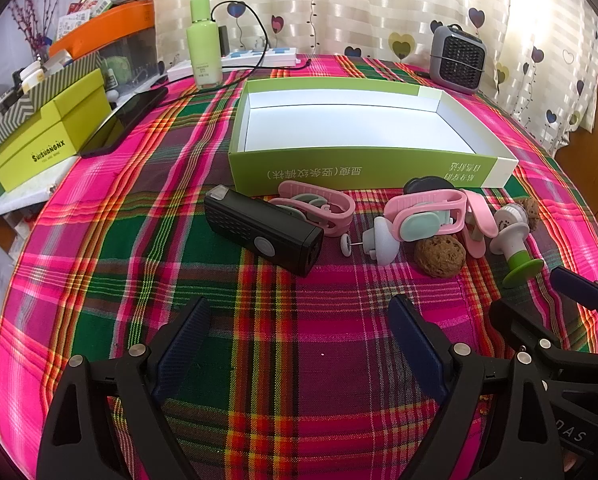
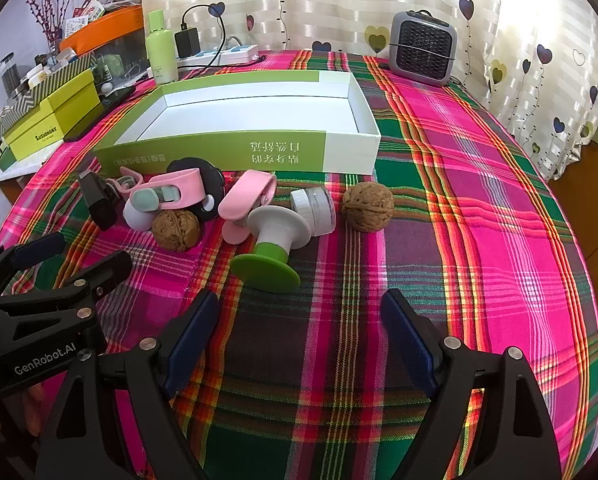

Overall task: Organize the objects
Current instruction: 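Move the right gripper to the green-white suction cup while the left gripper approaches the black device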

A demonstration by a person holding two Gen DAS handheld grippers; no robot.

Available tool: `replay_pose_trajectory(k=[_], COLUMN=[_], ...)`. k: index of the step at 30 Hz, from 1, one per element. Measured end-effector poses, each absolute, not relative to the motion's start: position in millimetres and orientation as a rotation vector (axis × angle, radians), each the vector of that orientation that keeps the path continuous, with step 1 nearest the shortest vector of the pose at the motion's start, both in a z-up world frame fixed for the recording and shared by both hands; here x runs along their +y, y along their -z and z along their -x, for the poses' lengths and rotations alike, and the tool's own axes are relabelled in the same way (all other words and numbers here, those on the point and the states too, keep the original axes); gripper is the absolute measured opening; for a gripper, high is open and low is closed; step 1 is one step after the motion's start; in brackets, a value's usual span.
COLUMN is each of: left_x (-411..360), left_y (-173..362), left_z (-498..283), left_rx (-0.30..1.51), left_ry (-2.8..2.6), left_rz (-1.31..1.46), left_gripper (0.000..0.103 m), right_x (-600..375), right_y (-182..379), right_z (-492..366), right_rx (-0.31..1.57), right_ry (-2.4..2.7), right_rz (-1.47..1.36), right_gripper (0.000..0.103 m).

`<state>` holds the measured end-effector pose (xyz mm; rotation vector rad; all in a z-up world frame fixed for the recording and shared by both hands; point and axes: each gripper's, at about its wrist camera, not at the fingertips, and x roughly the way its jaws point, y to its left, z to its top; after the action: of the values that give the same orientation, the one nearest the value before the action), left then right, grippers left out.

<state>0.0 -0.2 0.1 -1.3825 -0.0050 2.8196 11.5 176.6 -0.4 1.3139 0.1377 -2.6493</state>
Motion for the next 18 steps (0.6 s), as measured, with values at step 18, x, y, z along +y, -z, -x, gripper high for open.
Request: replay_pose_trajectory(k=[18], left_x=[-23.2], left_y=[-2.4], left_z=[-0.5], left_rx=[0.014], left_ry=[-2.725], left_rz=[1.317], left_gripper=[0.090], right_x=[188.9], right_y=[-2.8], right_z=[-9.0], right_rx=[-0.010], right_ry=[2.574], right_rz=[-1.258], right_gripper=[0.080])
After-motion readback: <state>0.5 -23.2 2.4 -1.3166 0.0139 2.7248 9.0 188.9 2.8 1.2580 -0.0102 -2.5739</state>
